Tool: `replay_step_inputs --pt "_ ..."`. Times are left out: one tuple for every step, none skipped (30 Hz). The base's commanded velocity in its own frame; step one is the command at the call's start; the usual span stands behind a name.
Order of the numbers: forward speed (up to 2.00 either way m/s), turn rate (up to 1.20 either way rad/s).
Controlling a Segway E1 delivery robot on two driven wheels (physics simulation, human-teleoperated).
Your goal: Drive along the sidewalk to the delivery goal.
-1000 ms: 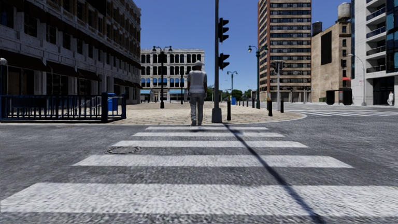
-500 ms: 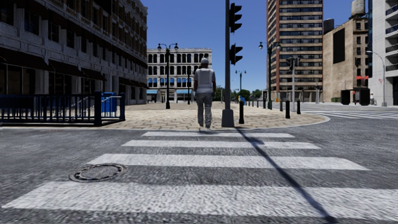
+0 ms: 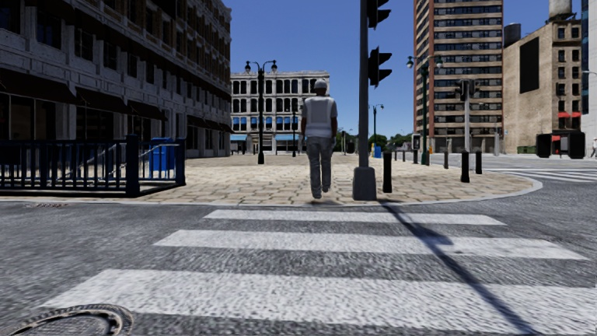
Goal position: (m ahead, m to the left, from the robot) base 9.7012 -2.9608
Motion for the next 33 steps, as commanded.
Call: replay_step_inputs --pt "2.0 0.0" --pt "2.0 0.0" --pt "2.0 0.0" --pt "2.0 0.0" --pt "2.0 0.0" --pt "2.0 0.0" --pt "2.0 0.0" --pt "2.0 0.0" --pt "2.0 0.0" --pt "2.0 0.0" --pt "2.0 0.0" --pt "2.0 0.0" --pt "2.0 0.0" --pt "2.0 0.0" --pt "2.0 0.0" --pt "2.0 0.0" --pt "2.0 0.0" --pt "2.0 0.0" --pt "2.0 0.0" --pt "2.0 0.0" --pt "2.0 0.0" --pt "2.0 0.0" --pt "2.0 0.0" --pt "2.0 0.0" --pt "2.0 0.0" --pt "2.0 0.0" --pt "2.0 0.0" --pt "2.0 0.0" --pt "2.0 0.0" --pt "1.97 0.0" --pt "1.97 0.0" --pt "1.83 0.0" --pt "1.58 0.0"
